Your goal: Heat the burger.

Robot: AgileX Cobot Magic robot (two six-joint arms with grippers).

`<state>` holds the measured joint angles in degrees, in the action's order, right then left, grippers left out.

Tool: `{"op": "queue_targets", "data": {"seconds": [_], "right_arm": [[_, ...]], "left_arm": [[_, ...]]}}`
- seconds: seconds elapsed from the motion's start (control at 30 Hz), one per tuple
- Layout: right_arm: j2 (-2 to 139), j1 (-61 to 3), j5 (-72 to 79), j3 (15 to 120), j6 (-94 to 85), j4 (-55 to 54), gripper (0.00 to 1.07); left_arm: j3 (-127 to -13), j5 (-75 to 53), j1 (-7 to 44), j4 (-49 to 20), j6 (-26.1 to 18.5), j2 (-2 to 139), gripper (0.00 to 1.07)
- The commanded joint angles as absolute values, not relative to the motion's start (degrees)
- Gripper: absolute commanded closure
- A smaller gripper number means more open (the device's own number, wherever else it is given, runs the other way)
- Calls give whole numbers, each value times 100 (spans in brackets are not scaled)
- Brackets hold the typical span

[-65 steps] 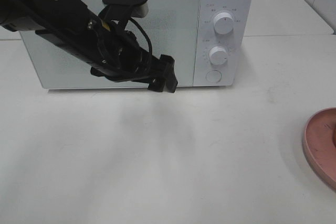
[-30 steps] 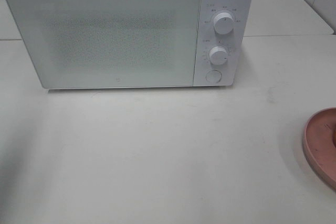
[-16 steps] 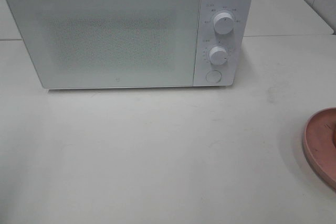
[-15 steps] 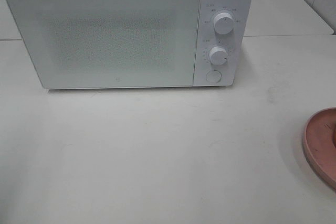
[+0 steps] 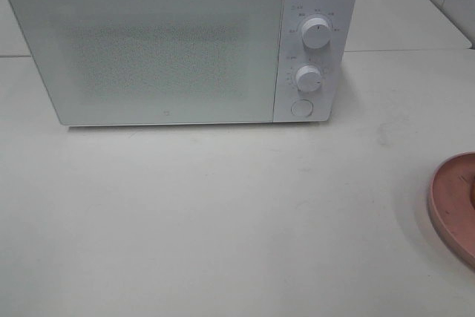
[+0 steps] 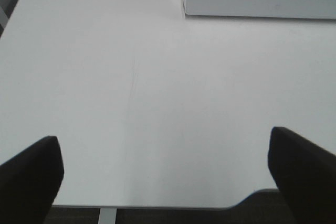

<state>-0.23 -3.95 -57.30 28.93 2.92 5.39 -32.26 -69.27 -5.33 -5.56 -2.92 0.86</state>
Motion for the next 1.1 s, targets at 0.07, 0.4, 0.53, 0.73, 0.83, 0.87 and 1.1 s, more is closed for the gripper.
{"op": "queue_targets", "data": {"seconds": [0.07,0.4,0.53,0.73,0.83,0.87,1.1], "right_arm": [[-178,-361,-5701,2876,264,527,32],[-178,-361,-5701,2876,269,516,32],[-178,-361,-5701,2876,269,516,32],[-178,-361,-5701,2876,264,516,32],[-178,-361,-5701,2876,264,516,32],[-178,-361,-5701,2876,264,516,32],[-178,-361,-5701,2876,264,516,32]], "left_arm": [[-3186,-6709,-550,-378,-97,-183,9],[-2951,-6125,-550,-355,-86,-172,9],[-2951,-6125,-550,-355,-115,-172,9],[-2951,-6125,-550,-355,-115,-166,9],[-2951,-6125,-550,-355,-115,-166,9],[-2951,-6125,-550,-355,-115,-166,9],[-2951,-6125,-550,-355,-115,-166,9]]}}
